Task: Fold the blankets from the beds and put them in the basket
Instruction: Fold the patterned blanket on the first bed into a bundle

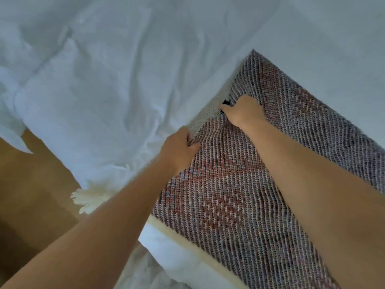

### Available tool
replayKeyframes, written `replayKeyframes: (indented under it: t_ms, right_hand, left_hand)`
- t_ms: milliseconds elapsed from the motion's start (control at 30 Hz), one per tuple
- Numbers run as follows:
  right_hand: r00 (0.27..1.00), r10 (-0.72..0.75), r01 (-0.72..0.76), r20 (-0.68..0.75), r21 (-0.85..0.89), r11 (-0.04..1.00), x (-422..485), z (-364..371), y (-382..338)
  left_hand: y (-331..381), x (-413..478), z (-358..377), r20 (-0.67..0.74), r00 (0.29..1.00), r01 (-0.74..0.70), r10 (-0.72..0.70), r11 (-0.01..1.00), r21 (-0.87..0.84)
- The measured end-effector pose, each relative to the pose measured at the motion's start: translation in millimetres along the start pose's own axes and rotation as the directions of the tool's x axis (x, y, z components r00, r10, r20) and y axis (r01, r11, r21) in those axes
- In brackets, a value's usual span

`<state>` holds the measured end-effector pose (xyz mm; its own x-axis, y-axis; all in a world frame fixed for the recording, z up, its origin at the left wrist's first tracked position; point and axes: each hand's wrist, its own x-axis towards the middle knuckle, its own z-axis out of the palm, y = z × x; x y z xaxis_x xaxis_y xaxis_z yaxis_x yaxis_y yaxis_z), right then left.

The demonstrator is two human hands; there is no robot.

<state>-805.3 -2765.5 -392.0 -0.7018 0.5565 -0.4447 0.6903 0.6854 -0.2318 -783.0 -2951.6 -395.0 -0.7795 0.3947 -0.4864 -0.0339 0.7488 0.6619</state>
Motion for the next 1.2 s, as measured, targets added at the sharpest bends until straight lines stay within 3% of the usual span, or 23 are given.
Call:
replayKeyframes:
  t_ms: [67,133,167,200,300,467,567,633,700,800,900,1067,1200]
  right_hand:
    - [0.999,0.046,-0.05,0.025,0.227,0.973,13.5,-4.8,-3.5]
    - [0.993,0.105,-0.117,0.058,0.667,0.736,20.9,-8.0,-8.1]
    - [0.989,0.119,-0.141,0.087,0.796,0.588,19.8,-7.3,-8.6]
    - [0.988,0.104,-0.15,0.112,0.846,0.511,16.4,-2.2,-8.0]
    - [0.986,0.051,-0.157,0.159,0.783,0.602,9.4,25.7,-2.3]
    - [0.997,-0.018,-0.043,0.08,0.692,0.72,-2.6,37.2,-6.4]
    - [0.999,-0.032,0.002,0.031,0.676,0.737,-34.1,48.6,-7.4]
    - [0.995,-0.083,0.022,0.061,0.66,0.751,-67.7,64.2,-9.4]
    - [0.978,-0.163,0.054,0.129,0.597,0.8,-103.9,80.9,-13.2]
    - [0.951,-0.227,0.099,0.21,0.487,0.868,-151.0,109.5,-19.6]
    - [0.942,-0.292,0.208,0.168,0.394,0.895,-182.4,131.5,-31.7]
    - [0.907,-0.383,0.368,0.176,0.115,0.923,-214.3,160.1,-37.4]
    - [0.878,-0.421,0.442,0.228,-0.048,0.896,-227.7,173.1,-23.7]
  left_hand:
    - [0.9,-3.0,-4.6,-0.101,0.992,-0.081,0.08,0.997,-0.009]
    - [-9.5,-2.4,-7.1,-0.235,0.969,-0.079,0.071,0.997,-0.024]
    - [-18.3,-0.4,-6.2,-0.28,0.96,-0.044,0.03,0.998,-0.043]
    - [-27.0,2.2,-3.7,-0.292,0.956,0.006,-0.017,0.999,-0.038]
    - [-43.7,10.3,8.4,-0.237,0.964,0.127,-0.12,0.992,0.014]
    - [-49.7,11.9,1.4,-0.182,0.95,0.209,-0.252,0.951,-0.227]
    - [-61.5,-6.6,-10.6,0.03,0.979,0.201,-0.199,0.952,-0.231]
    - [-69.9,-21.6,-17.5,0.253,0.952,0.219,-0.171,0.96,-0.175]
    - [-82.9,-32.0,-22.5,0.359,0.913,0.235,-0.193,0.969,-0.077]
    - [-102.0,-42.5,-26.8,0.262,0.939,0.193,-0.224,0.971,0.139]
    - [-117.0,-53.5,-34.8,0.135,0.973,0.162,-0.189,0.968,0.191]
    - [-138.8,-60.8,-39.3,0.037,0.98,0.174,-0.195,0.932,0.318]
    - [-127.6,-67.1,-30.1,-0.038,0.999,-0.003,0.019,0.919,0.394]
